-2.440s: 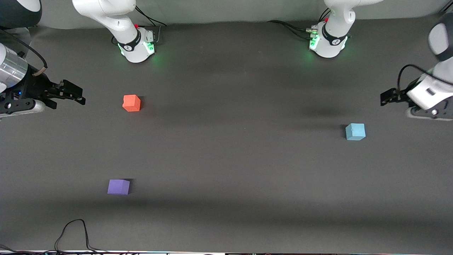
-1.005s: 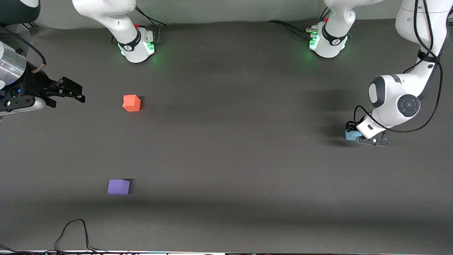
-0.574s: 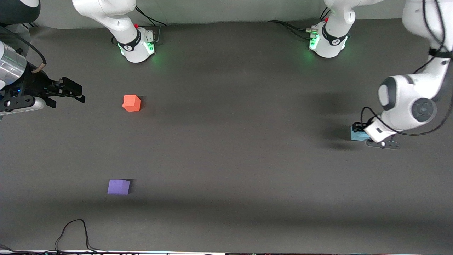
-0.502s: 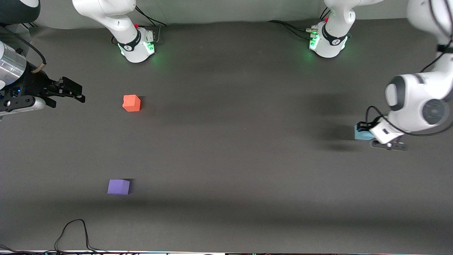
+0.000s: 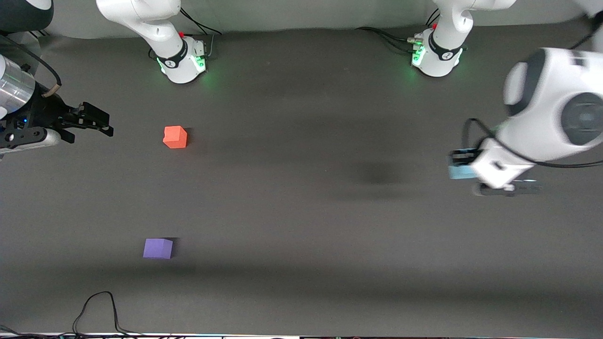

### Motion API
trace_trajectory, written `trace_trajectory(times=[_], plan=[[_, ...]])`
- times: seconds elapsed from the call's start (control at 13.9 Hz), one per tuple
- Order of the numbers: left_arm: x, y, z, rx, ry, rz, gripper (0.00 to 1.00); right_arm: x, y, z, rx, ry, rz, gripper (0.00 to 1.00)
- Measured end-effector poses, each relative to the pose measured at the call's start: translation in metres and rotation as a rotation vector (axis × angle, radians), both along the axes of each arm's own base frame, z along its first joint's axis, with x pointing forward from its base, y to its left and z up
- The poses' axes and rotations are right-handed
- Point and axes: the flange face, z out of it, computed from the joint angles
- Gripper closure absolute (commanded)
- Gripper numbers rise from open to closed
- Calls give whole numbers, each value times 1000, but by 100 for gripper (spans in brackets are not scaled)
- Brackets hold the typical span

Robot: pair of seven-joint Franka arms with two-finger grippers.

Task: Place blue block between orange and purple blocks
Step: 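Carry the blue block with the left gripper toward the table middle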

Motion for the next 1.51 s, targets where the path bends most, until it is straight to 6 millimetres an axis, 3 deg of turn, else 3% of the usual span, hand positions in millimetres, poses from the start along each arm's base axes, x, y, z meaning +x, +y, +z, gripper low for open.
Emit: trace_trajectory(times=[0.22, 0.43, 0.57, 0.72, 0.93, 1.15, 1.22, 1.29, 1.36, 1.51], plan=[[-15, -134, -27, 14, -23, 59, 59, 0, 0, 0, 0, 3, 1, 0], [-42, -261, -68, -5, -87, 93, 59, -1, 0, -1, 0, 6, 2, 0], [-72, -330, -107, -18, -111, 91, 59, -1, 0, -1, 0, 8, 2, 0], [-101, -378, -153, -23, -123, 61, 59, -1, 0, -1, 0, 9, 3, 0], [-126, -413, -224, -25, -131, 19, 59, -1, 1, -1, 0, 10, 3, 0], [-135, -426, -267, -41, -145, 8, 57, -1, 1, -1, 0, 10, 3, 0], [-137, -427, -274, -39, -143, 6, 48, -1, 1, -1, 0, 10, 3, 0], [-137, -429, -275, -41, -145, 5, 23, -1, 1, -1, 0, 10, 3, 0], [-136, -429, -275, -46, -151, 6, 4, -1, 1, -1, 0, 10, 3, 0], [-134, -428, -275, -46, -155, 8, 0, -1, 1, -1, 0, 10, 3, 0]])
